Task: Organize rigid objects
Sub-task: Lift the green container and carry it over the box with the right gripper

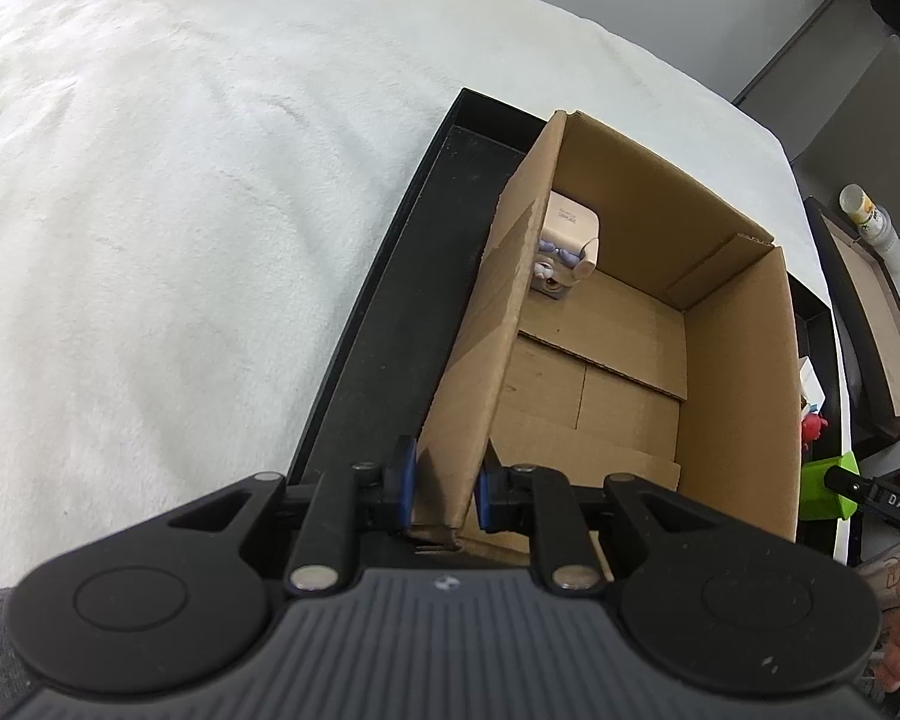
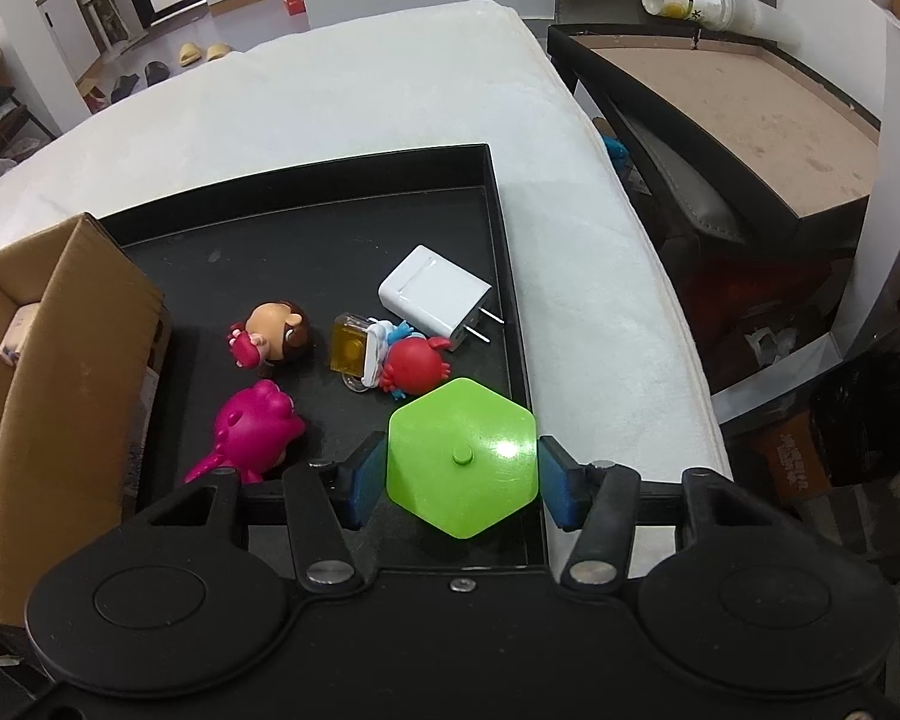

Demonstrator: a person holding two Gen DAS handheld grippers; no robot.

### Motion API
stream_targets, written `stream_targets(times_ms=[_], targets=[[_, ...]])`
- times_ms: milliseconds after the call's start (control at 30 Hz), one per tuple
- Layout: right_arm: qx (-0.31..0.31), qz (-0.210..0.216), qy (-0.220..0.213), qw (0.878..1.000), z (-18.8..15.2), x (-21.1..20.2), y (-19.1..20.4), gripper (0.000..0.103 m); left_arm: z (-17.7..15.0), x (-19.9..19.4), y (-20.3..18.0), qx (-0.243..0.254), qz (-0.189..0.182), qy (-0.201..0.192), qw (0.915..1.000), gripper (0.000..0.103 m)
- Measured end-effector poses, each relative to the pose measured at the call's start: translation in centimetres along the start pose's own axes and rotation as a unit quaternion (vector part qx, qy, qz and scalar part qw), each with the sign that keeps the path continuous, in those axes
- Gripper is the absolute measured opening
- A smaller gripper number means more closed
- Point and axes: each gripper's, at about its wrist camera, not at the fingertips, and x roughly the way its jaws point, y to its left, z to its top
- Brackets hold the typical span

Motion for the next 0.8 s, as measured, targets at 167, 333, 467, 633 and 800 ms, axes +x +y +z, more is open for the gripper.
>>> stream_targets(times_ms=[167, 333, 467, 633, 800], targets=[[0.018, 0.013, -0.009, 1.0, -0.1, -0.8, -0.5, 0.052, 0.0, 0.0, -0.1, -0.002, 0.002, 0.001, 1.0, 0.018], [0.033, 0.02, -0.019, 0.999, -0.3, -1.8, -0.8, 0.052, 0.1, 0.0, 0.0, -0.003, 0.0, 0.002, 1.0, 0.018], [0.04, 0.025, -0.027, 0.999, -0.3, -2.5, -0.7, 0.052, 0.0, 0.0, 0.0, -0.004, 0.0, 0.003, 1.0, 0.018], [0.042, 0.04, -0.042, 0.997, -0.1, -4.1, -0.1, 0.052, 0.1, 0.0, 0.0, 0.0, -0.001, 0.005, 1.0, 0.018], [0.042, 0.052, -0.063, 0.996, 0.3, -5.7, 0.9, 0.052, 0.2, 0.0, 0.1, -0.001, -0.004, 0.008, 1.0, 0.018]])
